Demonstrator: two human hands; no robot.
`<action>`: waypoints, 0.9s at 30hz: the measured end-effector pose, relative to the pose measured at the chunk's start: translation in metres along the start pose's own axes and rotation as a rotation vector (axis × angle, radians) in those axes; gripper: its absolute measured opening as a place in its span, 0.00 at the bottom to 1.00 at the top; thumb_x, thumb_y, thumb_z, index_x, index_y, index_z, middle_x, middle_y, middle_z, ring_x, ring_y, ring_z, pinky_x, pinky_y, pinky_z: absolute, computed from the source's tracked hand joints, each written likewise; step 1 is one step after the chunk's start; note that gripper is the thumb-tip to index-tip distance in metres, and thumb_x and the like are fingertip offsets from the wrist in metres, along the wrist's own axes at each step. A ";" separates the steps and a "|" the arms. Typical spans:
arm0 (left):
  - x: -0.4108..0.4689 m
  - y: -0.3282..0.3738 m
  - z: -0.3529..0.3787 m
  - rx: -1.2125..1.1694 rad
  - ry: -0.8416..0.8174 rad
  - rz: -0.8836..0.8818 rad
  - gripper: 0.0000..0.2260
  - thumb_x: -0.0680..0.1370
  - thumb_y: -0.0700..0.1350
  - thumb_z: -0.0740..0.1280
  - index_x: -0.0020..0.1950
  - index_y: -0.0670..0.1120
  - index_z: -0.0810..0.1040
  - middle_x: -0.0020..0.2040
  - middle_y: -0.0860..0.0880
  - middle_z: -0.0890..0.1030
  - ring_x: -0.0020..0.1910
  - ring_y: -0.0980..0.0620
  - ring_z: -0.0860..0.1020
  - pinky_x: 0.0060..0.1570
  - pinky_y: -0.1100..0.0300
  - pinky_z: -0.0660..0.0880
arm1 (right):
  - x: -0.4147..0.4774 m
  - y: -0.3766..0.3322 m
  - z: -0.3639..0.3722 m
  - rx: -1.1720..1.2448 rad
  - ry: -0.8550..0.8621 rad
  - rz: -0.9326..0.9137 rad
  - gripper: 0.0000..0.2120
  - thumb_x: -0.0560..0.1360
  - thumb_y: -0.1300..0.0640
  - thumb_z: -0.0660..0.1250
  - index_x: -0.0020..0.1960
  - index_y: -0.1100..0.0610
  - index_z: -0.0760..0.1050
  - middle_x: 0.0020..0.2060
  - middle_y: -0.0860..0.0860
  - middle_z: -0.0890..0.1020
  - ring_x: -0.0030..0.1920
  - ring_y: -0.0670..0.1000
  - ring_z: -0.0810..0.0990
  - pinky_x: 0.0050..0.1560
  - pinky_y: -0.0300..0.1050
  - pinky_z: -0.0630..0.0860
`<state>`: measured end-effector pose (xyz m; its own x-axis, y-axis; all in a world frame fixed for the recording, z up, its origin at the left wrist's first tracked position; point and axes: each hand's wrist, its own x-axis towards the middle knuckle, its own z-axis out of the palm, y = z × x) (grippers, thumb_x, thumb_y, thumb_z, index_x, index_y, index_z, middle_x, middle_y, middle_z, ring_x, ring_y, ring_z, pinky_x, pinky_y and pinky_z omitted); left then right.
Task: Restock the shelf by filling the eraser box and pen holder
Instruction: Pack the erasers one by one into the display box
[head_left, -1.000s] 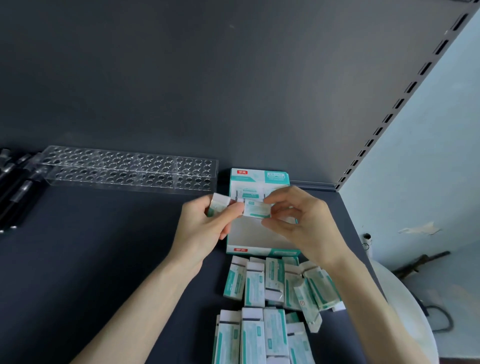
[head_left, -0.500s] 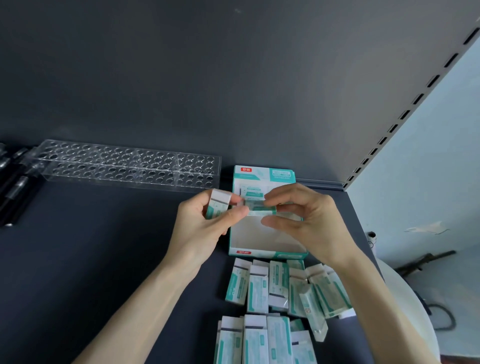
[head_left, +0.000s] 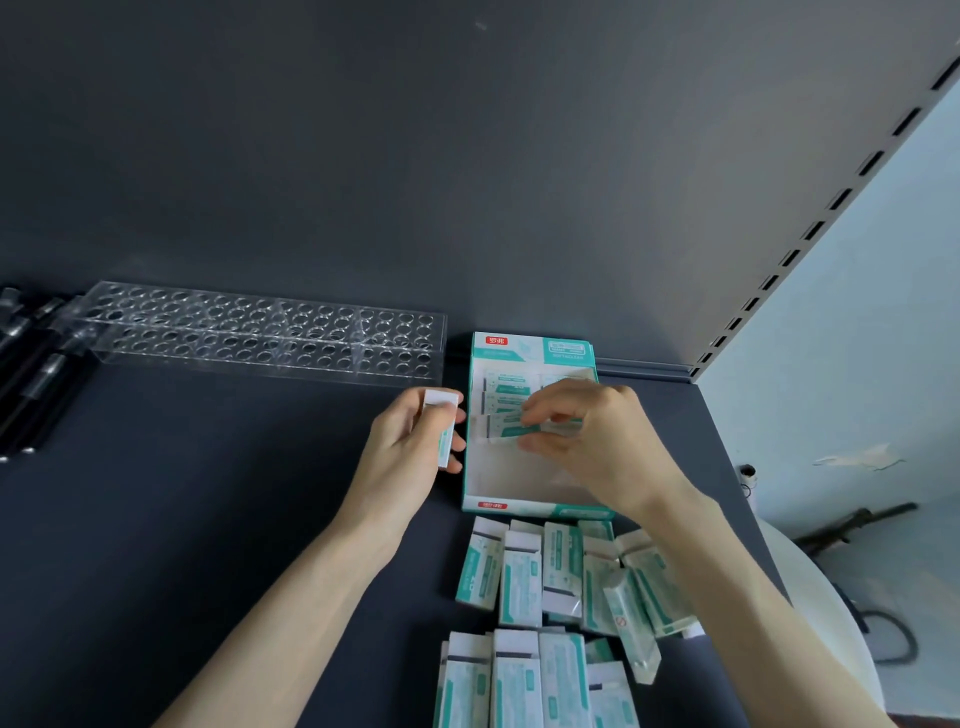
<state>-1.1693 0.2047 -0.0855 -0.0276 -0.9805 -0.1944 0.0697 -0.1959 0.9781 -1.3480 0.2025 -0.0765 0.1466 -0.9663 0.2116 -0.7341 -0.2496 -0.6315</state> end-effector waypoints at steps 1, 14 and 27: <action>0.000 0.000 0.000 0.004 -0.001 0.002 0.07 0.80 0.39 0.60 0.50 0.44 0.78 0.44 0.48 0.78 0.35 0.57 0.74 0.34 0.65 0.72 | 0.000 0.000 0.002 -0.005 -0.015 0.000 0.05 0.66 0.63 0.76 0.41 0.60 0.83 0.43 0.50 0.84 0.42 0.45 0.79 0.50 0.40 0.75; -0.002 0.001 0.000 0.018 -0.002 0.024 0.09 0.80 0.38 0.60 0.48 0.45 0.79 0.36 0.53 0.78 0.34 0.59 0.75 0.34 0.67 0.74 | -0.001 0.005 0.014 -0.136 -0.054 -0.049 0.04 0.71 0.61 0.71 0.45 0.57 0.84 0.46 0.48 0.76 0.42 0.54 0.79 0.45 0.55 0.78; -0.009 0.013 -0.006 -0.198 -0.103 0.194 0.07 0.73 0.40 0.71 0.50 0.47 0.80 0.41 0.55 0.83 0.41 0.60 0.78 0.40 0.67 0.71 | -0.005 -0.023 -0.013 0.475 -0.120 0.165 0.08 0.70 0.57 0.73 0.49 0.53 0.79 0.47 0.48 0.82 0.45 0.46 0.80 0.52 0.40 0.76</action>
<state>-1.1622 0.2115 -0.0717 -0.0951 -0.9954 0.0132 0.2761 -0.0136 0.9610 -1.3401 0.2138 -0.0535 0.1494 -0.9887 0.0112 -0.3758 -0.0672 -0.9243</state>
